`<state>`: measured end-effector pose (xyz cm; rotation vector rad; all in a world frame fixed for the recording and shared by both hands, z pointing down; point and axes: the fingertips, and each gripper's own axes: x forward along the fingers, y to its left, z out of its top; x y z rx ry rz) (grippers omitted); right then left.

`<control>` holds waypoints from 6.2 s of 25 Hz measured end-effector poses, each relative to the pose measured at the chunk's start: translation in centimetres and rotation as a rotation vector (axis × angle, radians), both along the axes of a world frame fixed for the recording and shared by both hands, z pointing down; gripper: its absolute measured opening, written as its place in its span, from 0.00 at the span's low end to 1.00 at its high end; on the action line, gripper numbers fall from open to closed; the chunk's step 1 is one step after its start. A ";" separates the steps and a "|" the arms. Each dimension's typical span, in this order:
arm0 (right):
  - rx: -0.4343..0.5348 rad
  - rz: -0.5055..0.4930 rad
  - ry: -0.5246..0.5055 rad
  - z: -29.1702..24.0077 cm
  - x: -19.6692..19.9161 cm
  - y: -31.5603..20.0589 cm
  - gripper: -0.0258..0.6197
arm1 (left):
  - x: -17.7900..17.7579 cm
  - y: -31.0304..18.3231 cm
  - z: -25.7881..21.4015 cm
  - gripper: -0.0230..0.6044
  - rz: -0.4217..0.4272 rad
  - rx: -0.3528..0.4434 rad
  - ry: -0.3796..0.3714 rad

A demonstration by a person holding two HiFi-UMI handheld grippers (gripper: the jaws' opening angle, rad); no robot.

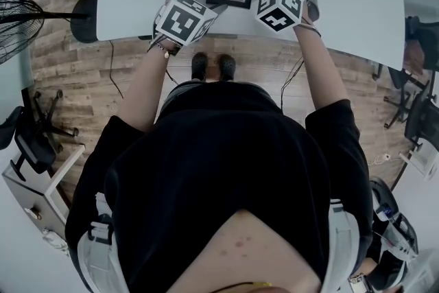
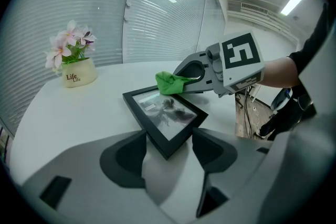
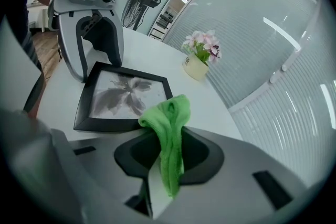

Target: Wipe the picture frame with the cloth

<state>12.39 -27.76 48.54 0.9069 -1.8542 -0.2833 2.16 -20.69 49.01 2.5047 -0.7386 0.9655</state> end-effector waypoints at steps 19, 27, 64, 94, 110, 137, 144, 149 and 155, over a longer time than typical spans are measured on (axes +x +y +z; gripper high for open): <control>-0.026 0.008 -0.030 0.2 -0.7 2.5 0.18 | 0.0 -0.4 -0.2 0.48 -0.001 0.108 -0.009; -0.052 0.007 -0.063 0.4 -0.7 3.7 0.18 | 0.3 -0.3 -0.4 0.48 -0.003 0.140 -0.016; -0.169 -0.083 -0.033 0.4 -2.3 8.7 0.19 | -0.3 -0.3 0.0 0.48 -0.005 0.114 -0.026; -0.320 -0.207 -0.053 -2.0 -2.9 10.8 0.19 | -0.1 -0.6 -0.3 0.47 -0.008 0.113 -0.024; -0.034 -0.075 -0.054 -5.8 -3.3 -2.8 0.19 | -0.1 -0.3 -0.1 0.47 -0.010 0.118 -0.038; -0.023 -0.095 0.095 0.0 -4.4 -4.5 0.19 | -0.2 -0.1 0.5 0.46 -0.014 0.118 -0.078; -0.019 -0.107 0.104 0.0 -4.6 -3.8 0.19 | -0.2 -0.1 0.4 0.46 -0.016 0.116 -0.078; -0.019 -0.116 0.112 0.1 -4.8 -3.3 0.19 | -0.3 -0.2 0.5 0.46 -0.016 0.110 -0.077; -0.040 -0.133 0.115 0.2 -4.8 -2.6 0.19 | -0.2 -0.3 0.5 0.46 -0.016 0.110 -0.078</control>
